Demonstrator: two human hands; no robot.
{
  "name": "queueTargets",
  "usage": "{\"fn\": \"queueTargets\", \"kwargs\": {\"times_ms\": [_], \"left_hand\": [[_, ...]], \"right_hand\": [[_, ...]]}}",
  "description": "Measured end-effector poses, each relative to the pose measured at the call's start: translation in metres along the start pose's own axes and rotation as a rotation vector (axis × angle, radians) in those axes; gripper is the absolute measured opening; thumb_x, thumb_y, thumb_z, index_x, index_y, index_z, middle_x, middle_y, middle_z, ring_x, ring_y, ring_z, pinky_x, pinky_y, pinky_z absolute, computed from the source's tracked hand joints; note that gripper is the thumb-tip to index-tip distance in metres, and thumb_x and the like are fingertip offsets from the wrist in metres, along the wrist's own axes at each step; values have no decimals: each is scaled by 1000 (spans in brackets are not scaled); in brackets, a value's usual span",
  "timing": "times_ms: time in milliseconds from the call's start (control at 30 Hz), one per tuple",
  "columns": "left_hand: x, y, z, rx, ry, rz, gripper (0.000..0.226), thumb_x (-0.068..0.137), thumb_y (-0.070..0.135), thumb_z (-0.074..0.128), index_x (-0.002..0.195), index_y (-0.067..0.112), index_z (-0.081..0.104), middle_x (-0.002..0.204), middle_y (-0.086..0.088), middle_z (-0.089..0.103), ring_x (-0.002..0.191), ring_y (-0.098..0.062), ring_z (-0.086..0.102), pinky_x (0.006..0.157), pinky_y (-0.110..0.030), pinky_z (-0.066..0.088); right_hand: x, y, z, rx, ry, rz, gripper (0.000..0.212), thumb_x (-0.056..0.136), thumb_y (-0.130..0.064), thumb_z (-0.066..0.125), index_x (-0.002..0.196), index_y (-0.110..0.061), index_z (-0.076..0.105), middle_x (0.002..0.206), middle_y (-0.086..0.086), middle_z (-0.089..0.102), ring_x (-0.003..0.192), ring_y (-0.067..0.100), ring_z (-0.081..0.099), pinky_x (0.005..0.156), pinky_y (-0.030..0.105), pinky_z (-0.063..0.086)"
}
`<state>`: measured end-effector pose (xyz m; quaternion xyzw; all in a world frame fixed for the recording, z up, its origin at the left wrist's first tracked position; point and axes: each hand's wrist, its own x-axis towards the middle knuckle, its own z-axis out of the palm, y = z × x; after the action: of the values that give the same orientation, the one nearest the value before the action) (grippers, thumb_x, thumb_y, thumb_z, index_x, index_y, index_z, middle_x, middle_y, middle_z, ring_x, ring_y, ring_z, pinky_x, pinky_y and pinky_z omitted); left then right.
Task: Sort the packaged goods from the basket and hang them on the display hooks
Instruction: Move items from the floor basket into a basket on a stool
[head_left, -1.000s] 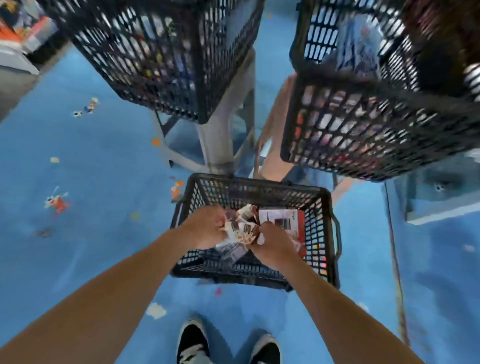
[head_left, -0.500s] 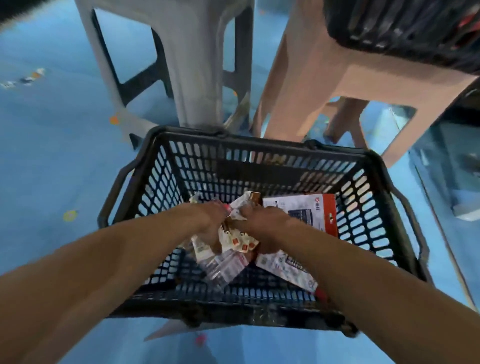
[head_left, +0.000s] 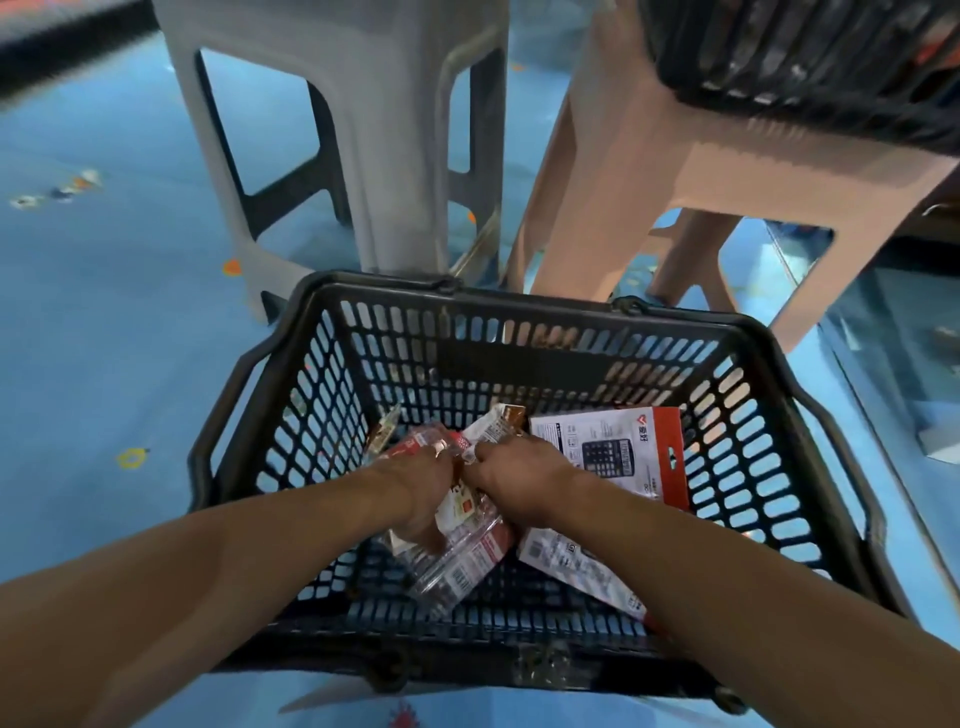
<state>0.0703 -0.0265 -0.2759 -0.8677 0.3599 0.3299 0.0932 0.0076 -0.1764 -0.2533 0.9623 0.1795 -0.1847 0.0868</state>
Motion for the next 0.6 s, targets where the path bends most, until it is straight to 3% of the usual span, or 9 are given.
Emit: {"fn": "queueTargets", "kwargs": {"times_ms": [167,300,433,533,600], "left_hand": [[-2,-1,3,-89,36,17,108,72,44,92,154,15,29,142,-5,54,126,-26,56,108,-38,49],[-8,1,2,-189,81,27,113,76,38,90,159,16,18,149,-8,49,133,-28,52,111,-34,46],[-12,-6,17,-57,73,48,88,86,41,79,153,13,30,144,-12,52,125,-27,56,107,-38,50],[-16,-9,23,28,-6,19,108,82,46,83,159,9,16,145,-16,49,125,-31,56,106,-39,50],[-18,-10,23,83,-21,11,110,80,44,86,158,6,18,145,-16,49,124,-31,56,106,-38,50]], "right_hand": [[0,10,-7,242,125,30,42,99,-25,57,140,-31,54,113,7,59,106,28,60,83,39,49],[-2,20,-16,528,164,114,26,99,-23,55,121,-26,68,111,3,56,108,24,57,87,36,47],[-8,28,-22,533,194,120,15,97,-18,56,108,-17,66,110,3,61,105,23,58,90,40,49],[-14,36,-23,573,218,175,9,100,-22,55,103,-19,63,107,4,67,100,25,62,86,42,52],[-20,41,-23,609,215,215,10,102,-24,55,108,-19,62,109,6,68,102,26,63,86,41,52]]}}
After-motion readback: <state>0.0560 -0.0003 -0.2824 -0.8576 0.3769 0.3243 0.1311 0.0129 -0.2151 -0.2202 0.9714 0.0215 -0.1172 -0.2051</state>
